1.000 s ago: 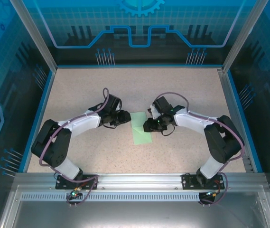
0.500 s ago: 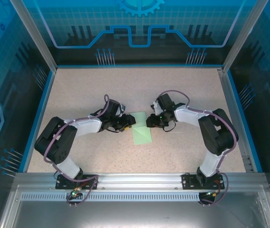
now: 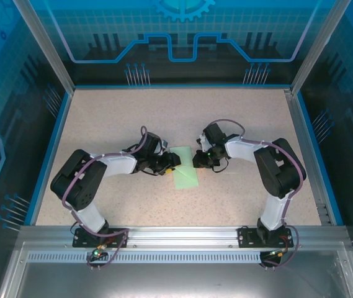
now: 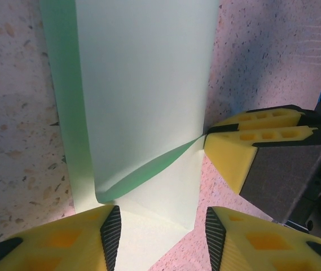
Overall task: Fold a paper plane with a square sheet of paper (pick it up from the middle)
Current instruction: Turn over the paper at the center of the table.
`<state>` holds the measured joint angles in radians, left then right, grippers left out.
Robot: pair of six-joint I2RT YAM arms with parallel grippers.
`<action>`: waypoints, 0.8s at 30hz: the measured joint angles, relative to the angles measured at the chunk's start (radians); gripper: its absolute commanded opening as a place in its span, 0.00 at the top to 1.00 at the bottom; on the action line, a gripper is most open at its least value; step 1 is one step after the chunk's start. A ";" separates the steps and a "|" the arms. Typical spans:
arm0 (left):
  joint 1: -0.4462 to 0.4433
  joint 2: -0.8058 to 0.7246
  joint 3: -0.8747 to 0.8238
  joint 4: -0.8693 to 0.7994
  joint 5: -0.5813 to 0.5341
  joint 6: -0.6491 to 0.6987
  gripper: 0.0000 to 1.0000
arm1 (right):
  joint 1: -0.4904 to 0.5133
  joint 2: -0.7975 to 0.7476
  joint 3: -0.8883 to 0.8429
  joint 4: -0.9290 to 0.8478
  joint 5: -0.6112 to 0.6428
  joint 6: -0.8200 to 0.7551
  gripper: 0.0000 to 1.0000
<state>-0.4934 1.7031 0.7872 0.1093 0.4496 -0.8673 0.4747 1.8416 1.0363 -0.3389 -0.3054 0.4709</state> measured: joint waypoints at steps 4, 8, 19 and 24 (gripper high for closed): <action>-0.012 0.004 0.000 0.000 0.000 -0.002 0.52 | 0.000 0.005 0.005 -0.004 0.004 0.004 0.82; -0.018 0.018 0.000 -0.003 0.000 -0.008 0.49 | 0.000 0.006 0.006 -0.007 0.009 0.008 0.83; -0.019 0.034 0.005 -0.002 -0.014 -0.028 0.53 | 0.000 0.011 0.015 -0.018 0.010 0.011 0.84; -0.022 0.052 0.021 0.002 -0.013 -0.031 0.63 | 0.000 0.011 0.015 -0.017 0.010 0.016 0.84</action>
<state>-0.5152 1.7554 0.8085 0.1108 0.4366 -0.8982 0.4747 1.8530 1.0512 -0.3561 -0.2955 0.4866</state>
